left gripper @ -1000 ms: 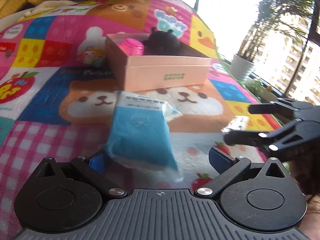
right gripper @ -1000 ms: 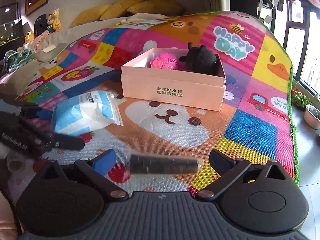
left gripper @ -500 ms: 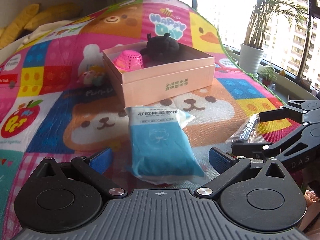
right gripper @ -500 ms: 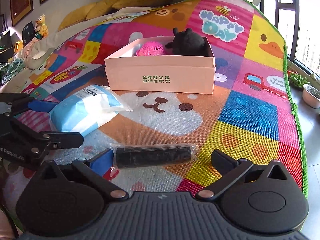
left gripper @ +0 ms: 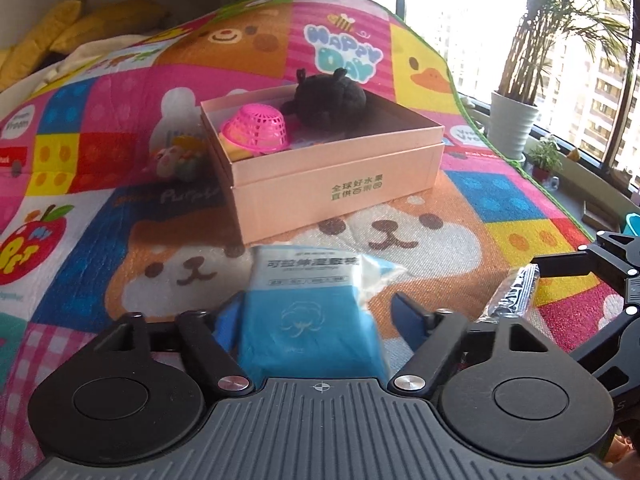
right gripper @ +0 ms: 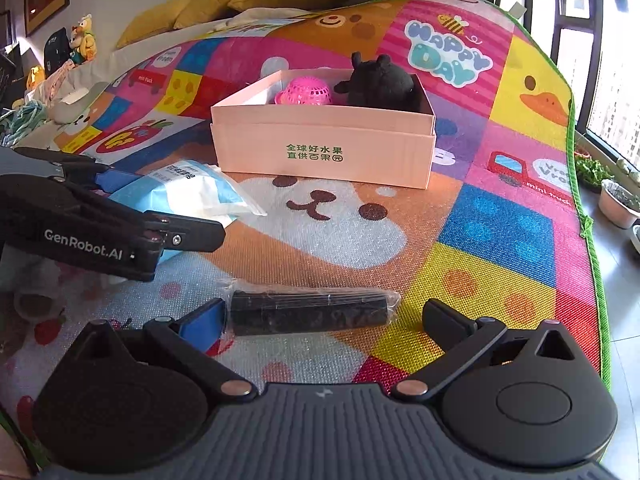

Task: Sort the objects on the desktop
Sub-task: 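Hold the black cylinder with the right gripper while the left holds the blue pack above the mat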

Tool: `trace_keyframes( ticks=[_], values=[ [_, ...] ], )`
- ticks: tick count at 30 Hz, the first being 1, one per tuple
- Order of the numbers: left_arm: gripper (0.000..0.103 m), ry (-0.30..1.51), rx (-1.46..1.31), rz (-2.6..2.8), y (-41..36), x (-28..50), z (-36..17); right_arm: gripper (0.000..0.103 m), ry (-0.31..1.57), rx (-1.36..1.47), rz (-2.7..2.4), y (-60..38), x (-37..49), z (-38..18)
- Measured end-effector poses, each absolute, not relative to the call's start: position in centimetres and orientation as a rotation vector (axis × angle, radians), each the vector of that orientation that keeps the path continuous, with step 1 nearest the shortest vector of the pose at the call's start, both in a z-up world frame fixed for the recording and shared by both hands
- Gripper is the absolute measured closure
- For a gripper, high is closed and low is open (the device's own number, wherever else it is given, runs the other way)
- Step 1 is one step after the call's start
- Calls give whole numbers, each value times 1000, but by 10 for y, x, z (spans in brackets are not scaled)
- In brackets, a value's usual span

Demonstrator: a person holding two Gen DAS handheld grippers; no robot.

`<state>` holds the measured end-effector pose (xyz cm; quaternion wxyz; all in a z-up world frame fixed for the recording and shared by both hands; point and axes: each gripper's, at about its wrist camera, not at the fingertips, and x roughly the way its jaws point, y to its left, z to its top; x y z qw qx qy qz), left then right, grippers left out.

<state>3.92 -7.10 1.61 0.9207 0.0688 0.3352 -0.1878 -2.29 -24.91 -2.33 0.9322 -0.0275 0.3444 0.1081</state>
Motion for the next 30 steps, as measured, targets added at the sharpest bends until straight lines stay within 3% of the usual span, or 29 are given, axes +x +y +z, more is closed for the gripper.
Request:
trace_keyframes(
  ticks=[3,16,19,21,30],
  values=[
    [41,690,77,-383,-58,39,21,0,704,-56,221,-249,-23,-23],
    [41,720,97,-358,-11,-9,29,0,710,-60,217,-247,-22,-22],
    [24,713,86,-348,-7,-9,30,0,714,-67,221,-244,-21,-21],
    [6,703,88,-343,-8,-9,30,0,712,-64,224,-242,-19,-20],
    [0,688,144,-329,-24,-11,18,8,691,-98,235,-231,-19,-20]
  ],
)
